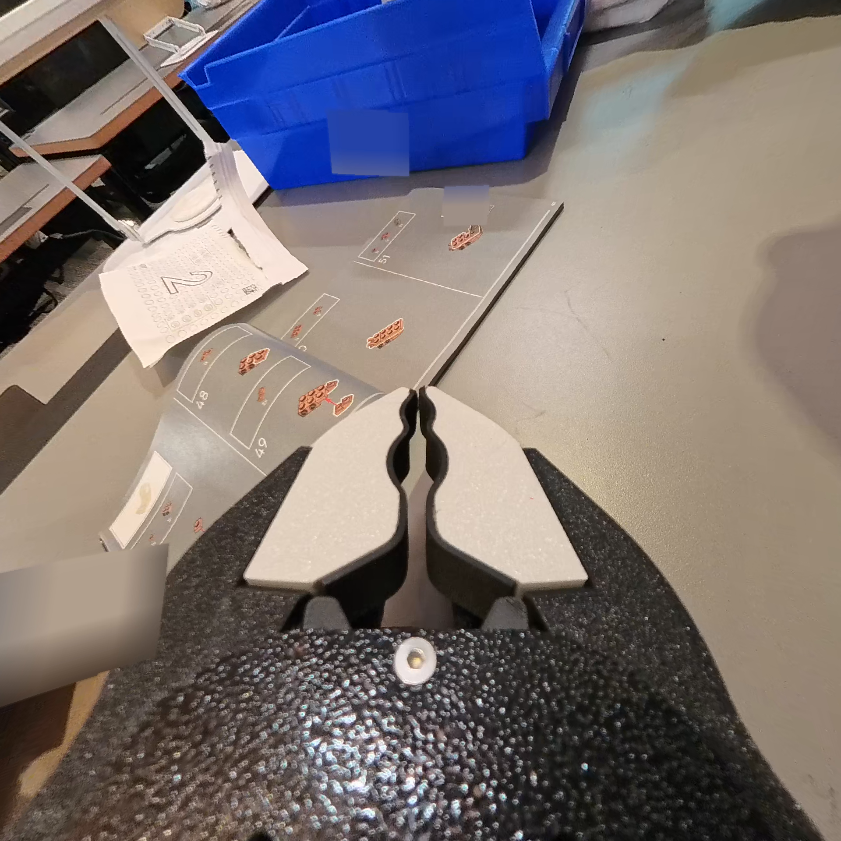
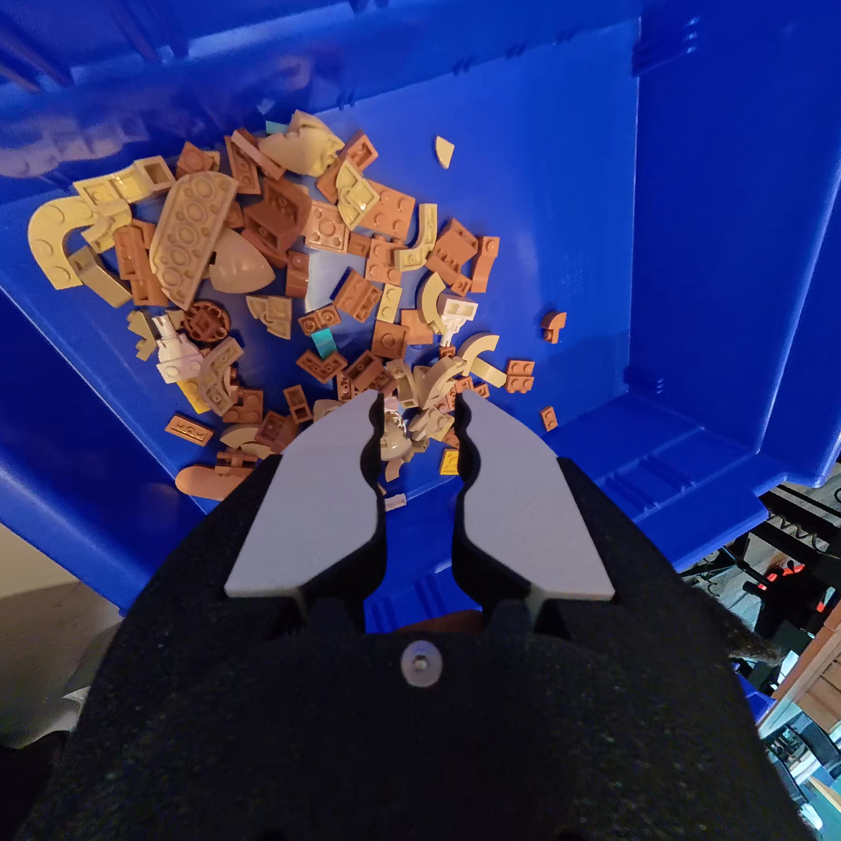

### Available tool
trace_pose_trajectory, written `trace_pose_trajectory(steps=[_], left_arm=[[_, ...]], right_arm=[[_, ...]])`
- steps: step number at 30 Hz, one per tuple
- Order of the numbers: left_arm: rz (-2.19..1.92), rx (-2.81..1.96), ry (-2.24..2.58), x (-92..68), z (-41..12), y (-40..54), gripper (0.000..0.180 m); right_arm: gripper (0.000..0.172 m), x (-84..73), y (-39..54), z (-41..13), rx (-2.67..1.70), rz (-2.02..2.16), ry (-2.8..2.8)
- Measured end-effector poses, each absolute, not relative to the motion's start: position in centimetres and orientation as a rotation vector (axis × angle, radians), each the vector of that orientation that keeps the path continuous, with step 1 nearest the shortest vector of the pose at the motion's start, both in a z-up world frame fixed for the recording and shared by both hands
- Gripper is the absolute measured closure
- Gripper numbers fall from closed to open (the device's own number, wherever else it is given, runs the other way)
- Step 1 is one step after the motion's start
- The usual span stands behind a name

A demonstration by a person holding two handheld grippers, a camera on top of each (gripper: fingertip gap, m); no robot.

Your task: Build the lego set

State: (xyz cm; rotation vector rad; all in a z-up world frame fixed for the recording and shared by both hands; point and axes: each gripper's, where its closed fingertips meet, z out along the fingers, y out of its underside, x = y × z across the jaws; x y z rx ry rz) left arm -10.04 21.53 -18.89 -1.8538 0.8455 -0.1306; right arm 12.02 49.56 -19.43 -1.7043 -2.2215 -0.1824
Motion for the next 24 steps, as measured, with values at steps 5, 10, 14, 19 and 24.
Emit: trace_pose_trajectory(steps=[5, 10, 14, 19, 24], left_arm=[[-0.131, -1.855, 0.845, -10.1, -18.9, 21.5, 0.180], [-0.132, -1.855, 0.844, -10.1, -18.9, 21.5, 0.180], [-0.131, -1.858, 0.844, -10.0, -18.9, 21.6, 0.180], [-0.120, -1.858, 0.848, -10.1, -19.0, 21.6, 0.180], [-0.118, -1.861, 0.848, -10.1, -19.0, 21.6, 0.180]], right_arm=[[0.142, 12.0, 49.3, -19.5, -1.702, -0.177, -2.233], [0.142, 11.2, 48.4, -19.8, -1.670, -0.125, -2.269], [0.142, 9.4, 46.0, -20.0, -1.583, 0.029, -2.333], [0.140, 6.8, 42.4, -19.8, -1.433, 0.247, -2.399], [0.137, 6.4, 41.7, -21.5, -1.442, 0.234, -2.446]])
